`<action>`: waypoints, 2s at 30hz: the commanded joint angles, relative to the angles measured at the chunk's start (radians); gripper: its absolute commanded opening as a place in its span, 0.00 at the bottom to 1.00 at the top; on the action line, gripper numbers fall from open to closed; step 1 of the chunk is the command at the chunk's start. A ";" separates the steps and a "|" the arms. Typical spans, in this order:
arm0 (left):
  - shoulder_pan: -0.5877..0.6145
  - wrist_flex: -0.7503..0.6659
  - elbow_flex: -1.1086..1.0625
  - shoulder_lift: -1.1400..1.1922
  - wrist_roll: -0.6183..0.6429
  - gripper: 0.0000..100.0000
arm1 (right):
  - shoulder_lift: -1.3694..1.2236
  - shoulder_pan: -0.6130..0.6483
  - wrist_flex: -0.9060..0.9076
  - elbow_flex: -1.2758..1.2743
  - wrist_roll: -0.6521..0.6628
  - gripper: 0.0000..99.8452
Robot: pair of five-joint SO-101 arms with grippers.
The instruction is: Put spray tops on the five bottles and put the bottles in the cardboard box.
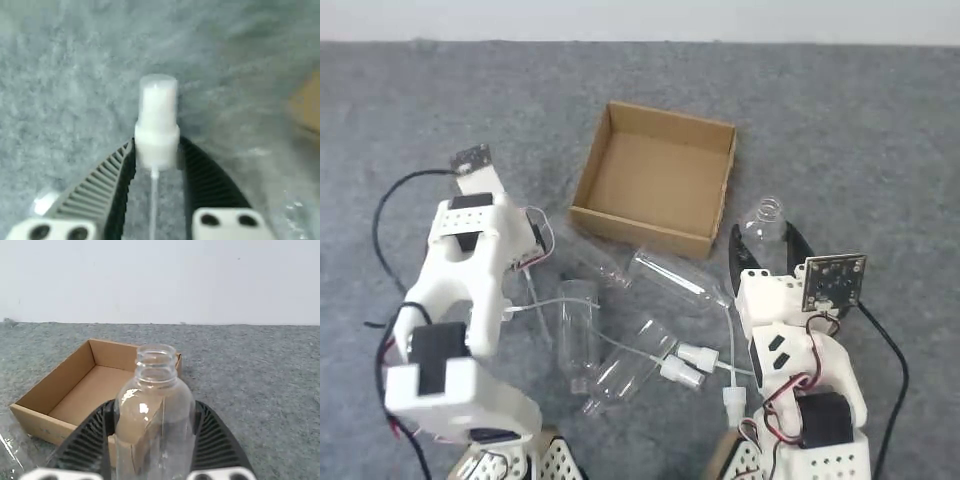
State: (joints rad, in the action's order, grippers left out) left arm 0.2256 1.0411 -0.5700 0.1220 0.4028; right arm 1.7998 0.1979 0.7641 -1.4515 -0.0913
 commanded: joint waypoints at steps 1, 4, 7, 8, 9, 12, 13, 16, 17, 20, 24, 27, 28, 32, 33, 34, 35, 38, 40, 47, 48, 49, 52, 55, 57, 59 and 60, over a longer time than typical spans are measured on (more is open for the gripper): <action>0.005 0.041 0.021 0.017 0.054 0.25 | 0.016 -0.012 -0.024 0.012 -0.002 0.01; 0.005 0.048 0.021 0.015 0.055 0.26 | 0.016 -0.012 -0.024 0.012 -0.002 0.01; 0.006 0.046 0.027 0.015 0.057 0.24 | 0.016 -0.012 -0.024 0.012 -0.002 0.01; 0.008 0.046 0.035 0.017 0.057 0.22 | 0.016 -0.012 -0.024 0.012 -0.002 0.01; 0.020 0.046 0.044 0.017 0.057 0.21 | 0.016 -0.012 -0.024 0.012 -0.002 0.01; 0.060 0.021 0.073 0.025 0.057 0.17 | 0.016 -0.012 -0.024 0.012 -0.002 0.01; 0.072 0.003 0.073 0.025 0.057 0.15 | 0.016 -0.012 -0.024 0.012 -0.002 0.01; 0.078 -0.012 0.071 0.026 0.052 0.12 | 0.016 -0.012 -0.024 0.012 -0.002 0.01; 0.078 -0.012 0.071 0.026 0.052 0.11 | 0.016 -0.012 -0.024 0.012 -0.002 0.01; 0.078 -0.012 0.070 0.028 0.052 0.09 | 0.016 -0.012 -0.024 0.012 -0.002 0.01; 0.078 -0.015 0.070 0.028 0.054 0.07 | 0.016 -0.012 -0.024 0.012 -0.002 0.01; 0.078 -0.012 0.070 0.028 0.055 0.01 | 0.016 -0.012 -0.024 0.012 -0.002 0.01; 0.078 -0.012 0.070 0.025 0.055 0.01 | 0.016 -0.012 -0.024 0.012 -0.002 0.01; 0.078 -0.011 0.079 0.014 0.057 0.01 | 0.016 -0.008 -0.024 0.012 -0.002 0.01; 0.078 -0.011 0.084 0.011 0.057 0.01 | 0.016 -0.008 -0.024 0.012 -0.002 0.01; 0.078 -0.011 0.084 0.002 0.057 0.01 | 0.016 -0.007 -0.024 0.012 -0.002 0.01; 0.078 -0.011 0.084 -0.015 0.057 0.01 | 0.016 -0.005 -0.024 0.012 -0.002 0.01; 0.084 0.032 0.087 -0.109 0.057 0.01 | 0.016 -0.005 -0.024 0.012 -0.002 0.01; 0.080 0.064 0.085 -0.195 0.057 0.01 | 0.016 -0.005 -0.024 0.012 -0.002 0.01; 0.080 0.068 0.081 -0.446 0.057 0.01 | 0.016 -0.005 -0.031 -0.003 -0.002 0.01; 0.080 0.068 0.081 -0.468 0.058 0.01 | 0.016 -0.005 -0.031 -0.003 -0.002 0.01; 0.080 0.068 0.082 -0.485 0.058 0.01 | 0.016 -0.005 -0.031 -0.003 -0.002 0.01; 0.080 0.068 0.084 -0.531 0.058 0.01 | 0.016 -0.005 -0.031 -0.005 -0.002 0.01; 0.080 0.068 0.084 -0.572 0.058 0.01 | 0.016 -0.004 -0.031 -0.005 -0.002 0.01; 0.078 0.068 0.082 -0.606 0.058 0.01 | 0.016 -0.004 -0.031 -0.006 -0.002 0.01; 0.078 0.068 0.085 -0.643 0.058 0.01 | 0.016 -0.004 -0.031 -0.006 -0.002 0.01; 0.078 0.068 0.087 -0.664 0.058 0.01 | 0.016 -0.004 -0.031 -0.006 -0.002 0.01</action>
State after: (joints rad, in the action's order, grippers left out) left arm 0.3038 1.1009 -0.5455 -0.4289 0.4519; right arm 1.7998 0.1979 0.7610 -1.4730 -0.0913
